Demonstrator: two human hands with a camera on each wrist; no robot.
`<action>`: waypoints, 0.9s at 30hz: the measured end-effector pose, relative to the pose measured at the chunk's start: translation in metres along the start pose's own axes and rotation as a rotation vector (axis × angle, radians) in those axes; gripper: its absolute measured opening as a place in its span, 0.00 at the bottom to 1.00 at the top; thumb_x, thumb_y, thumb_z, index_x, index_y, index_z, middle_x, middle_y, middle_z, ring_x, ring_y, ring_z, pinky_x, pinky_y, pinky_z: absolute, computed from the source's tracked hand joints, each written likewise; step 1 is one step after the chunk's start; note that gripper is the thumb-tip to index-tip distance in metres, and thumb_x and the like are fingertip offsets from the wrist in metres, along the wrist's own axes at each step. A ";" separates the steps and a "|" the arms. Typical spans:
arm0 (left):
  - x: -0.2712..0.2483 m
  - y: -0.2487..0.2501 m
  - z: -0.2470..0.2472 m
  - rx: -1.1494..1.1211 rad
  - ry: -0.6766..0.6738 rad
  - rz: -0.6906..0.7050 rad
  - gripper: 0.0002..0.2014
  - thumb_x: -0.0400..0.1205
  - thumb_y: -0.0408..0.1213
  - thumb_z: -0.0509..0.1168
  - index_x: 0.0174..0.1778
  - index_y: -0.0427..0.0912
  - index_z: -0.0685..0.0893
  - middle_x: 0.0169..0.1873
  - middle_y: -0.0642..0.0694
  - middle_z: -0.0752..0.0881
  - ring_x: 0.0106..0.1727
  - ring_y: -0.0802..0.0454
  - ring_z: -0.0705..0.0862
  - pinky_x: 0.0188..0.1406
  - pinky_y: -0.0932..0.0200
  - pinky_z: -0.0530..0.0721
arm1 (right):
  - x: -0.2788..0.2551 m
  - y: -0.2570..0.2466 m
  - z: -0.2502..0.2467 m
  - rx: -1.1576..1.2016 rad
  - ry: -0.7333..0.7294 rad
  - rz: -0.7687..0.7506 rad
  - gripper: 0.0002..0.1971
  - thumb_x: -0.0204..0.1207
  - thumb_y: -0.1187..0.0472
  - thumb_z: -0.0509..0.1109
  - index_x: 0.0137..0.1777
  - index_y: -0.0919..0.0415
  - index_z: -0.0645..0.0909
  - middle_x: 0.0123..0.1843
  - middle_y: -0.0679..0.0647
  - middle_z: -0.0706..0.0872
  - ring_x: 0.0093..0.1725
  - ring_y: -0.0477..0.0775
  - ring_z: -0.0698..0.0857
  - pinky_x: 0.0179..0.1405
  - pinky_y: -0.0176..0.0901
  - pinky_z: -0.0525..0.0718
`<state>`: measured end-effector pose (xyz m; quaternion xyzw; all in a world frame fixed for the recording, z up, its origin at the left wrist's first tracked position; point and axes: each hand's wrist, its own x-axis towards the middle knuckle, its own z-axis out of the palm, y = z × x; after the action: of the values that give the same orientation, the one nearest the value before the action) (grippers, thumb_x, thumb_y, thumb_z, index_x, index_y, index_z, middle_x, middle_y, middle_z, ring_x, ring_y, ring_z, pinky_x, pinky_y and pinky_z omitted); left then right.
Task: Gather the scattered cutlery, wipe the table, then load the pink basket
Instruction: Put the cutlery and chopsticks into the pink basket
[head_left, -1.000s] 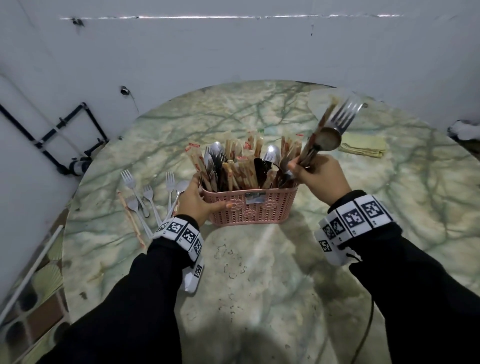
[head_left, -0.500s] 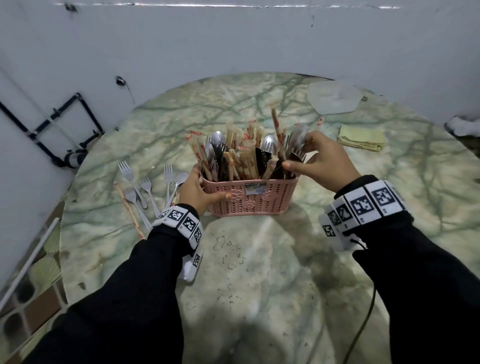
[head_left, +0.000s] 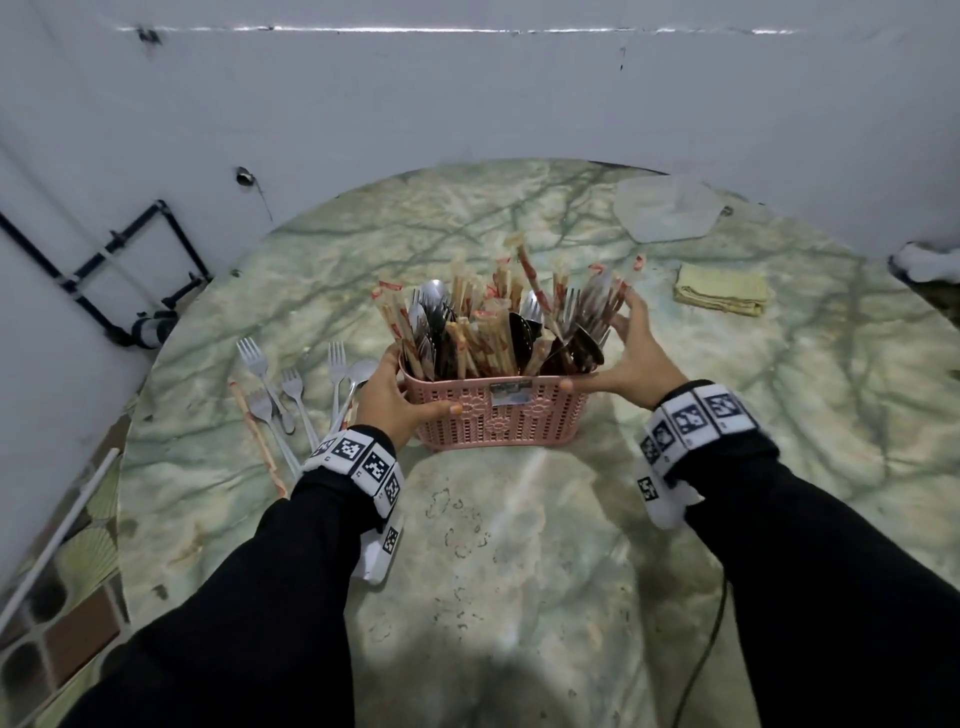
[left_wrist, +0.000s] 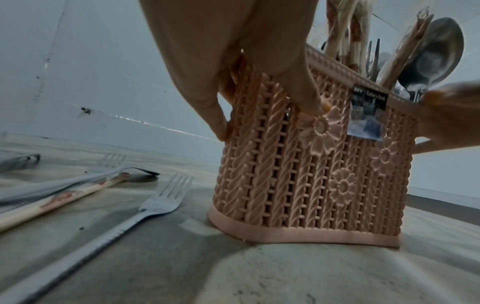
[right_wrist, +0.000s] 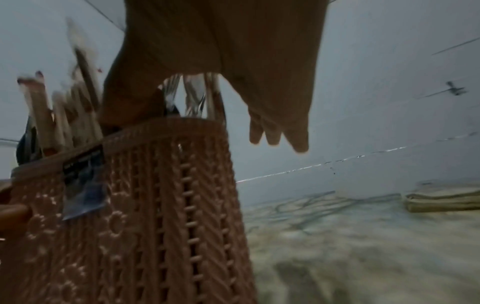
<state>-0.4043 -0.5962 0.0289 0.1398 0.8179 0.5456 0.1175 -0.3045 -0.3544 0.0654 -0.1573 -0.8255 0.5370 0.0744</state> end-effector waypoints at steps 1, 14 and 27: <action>0.000 -0.001 0.000 -0.009 0.000 -0.007 0.42 0.63 0.25 0.79 0.72 0.43 0.69 0.42 0.62 0.78 0.40 0.73 0.75 0.39 0.77 0.79 | 0.005 -0.002 0.006 0.009 0.020 -0.028 0.60 0.55 0.70 0.84 0.81 0.56 0.46 0.76 0.52 0.67 0.74 0.46 0.66 0.72 0.40 0.64; 0.004 -0.005 0.000 -0.023 -0.012 -0.013 0.41 0.63 0.24 0.79 0.71 0.42 0.69 0.42 0.62 0.79 0.42 0.67 0.79 0.29 0.82 0.76 | 0.021 -0.023 -0.002 0.204 0.197 -0.178 0.24 0.58 0.73 0.82 0.53 0.75 0.76 0.48 0.60 0.85 0.46 0.47 0.87 0.49 0.44 0.85; 0.004 -0.006 0.001 -0.001 -0.018 -0.031 0.42 0.64 0.26 0.79 0.72 0.42 0.68 0.40 0.63 0.79 0.40 0.73 0.76 0.35 0.77 0.75 | -0.002 -0.092 -0.007 -0.619 0.153 -0.320 0.29 0.69 0.37 0.71 0.70 0.41 0.74 0.75 0.42 0.72 0.78 0.44 0.63 0.78 0.64 0.39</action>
<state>-0.4080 -0.5962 0.0226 0.1317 0.8187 0.5428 0.1333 -0.3174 -0.3831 0.1525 -0.0809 -0.9552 0.2299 0.1678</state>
